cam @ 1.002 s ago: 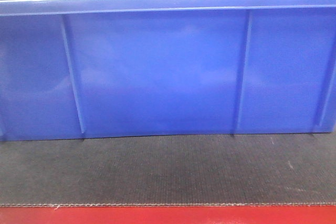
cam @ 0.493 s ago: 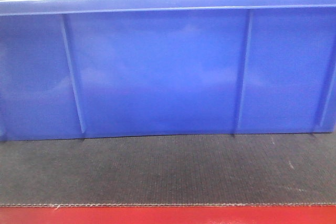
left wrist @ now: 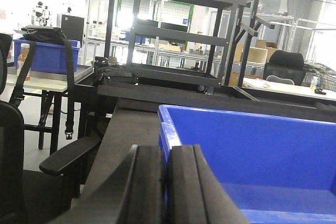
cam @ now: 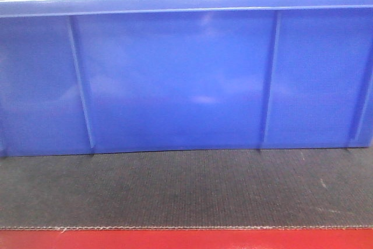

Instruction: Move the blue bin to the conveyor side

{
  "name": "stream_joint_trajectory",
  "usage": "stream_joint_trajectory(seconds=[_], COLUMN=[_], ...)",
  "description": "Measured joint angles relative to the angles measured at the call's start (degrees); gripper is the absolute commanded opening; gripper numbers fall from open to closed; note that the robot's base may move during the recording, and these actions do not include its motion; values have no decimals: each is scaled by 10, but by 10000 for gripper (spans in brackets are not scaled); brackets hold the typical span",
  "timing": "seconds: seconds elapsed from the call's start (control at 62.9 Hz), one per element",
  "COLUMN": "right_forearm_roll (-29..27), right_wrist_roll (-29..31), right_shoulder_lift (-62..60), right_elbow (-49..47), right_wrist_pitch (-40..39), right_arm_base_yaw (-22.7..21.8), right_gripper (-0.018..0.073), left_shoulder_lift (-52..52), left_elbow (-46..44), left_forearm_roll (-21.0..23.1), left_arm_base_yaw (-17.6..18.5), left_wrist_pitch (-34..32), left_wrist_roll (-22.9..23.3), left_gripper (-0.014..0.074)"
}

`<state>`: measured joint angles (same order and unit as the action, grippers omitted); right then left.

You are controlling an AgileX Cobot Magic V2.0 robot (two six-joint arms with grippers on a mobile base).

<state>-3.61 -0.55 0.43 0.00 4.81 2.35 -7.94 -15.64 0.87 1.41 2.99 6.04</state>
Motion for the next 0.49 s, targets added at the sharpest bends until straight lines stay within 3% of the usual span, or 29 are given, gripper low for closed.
stream_joint_trajectory(seconds=[0.127,0.302,0.493], right_forearm_roll=[0,0,0], right_wrist_roll=[0,0,0], right_shoulder_lift=[0,0,0], right_elbow=[0,0,0], right_wrist_pitch=[0,0,0], right_arm_base_yaw=[0,0,0], right_gripper=[-89,-89,-89], left_shoulder_lift=[3,29,72], left_elbow=[12,80,147], left_forearm_roll=[-9,-9,-3], left_arm_base_yaw=[-5,-32,-37], left_wrist_pitch=[-3,-5,-3], left_wrist_roll=[-7,-75,-85], left_gripper=[11,11,11])
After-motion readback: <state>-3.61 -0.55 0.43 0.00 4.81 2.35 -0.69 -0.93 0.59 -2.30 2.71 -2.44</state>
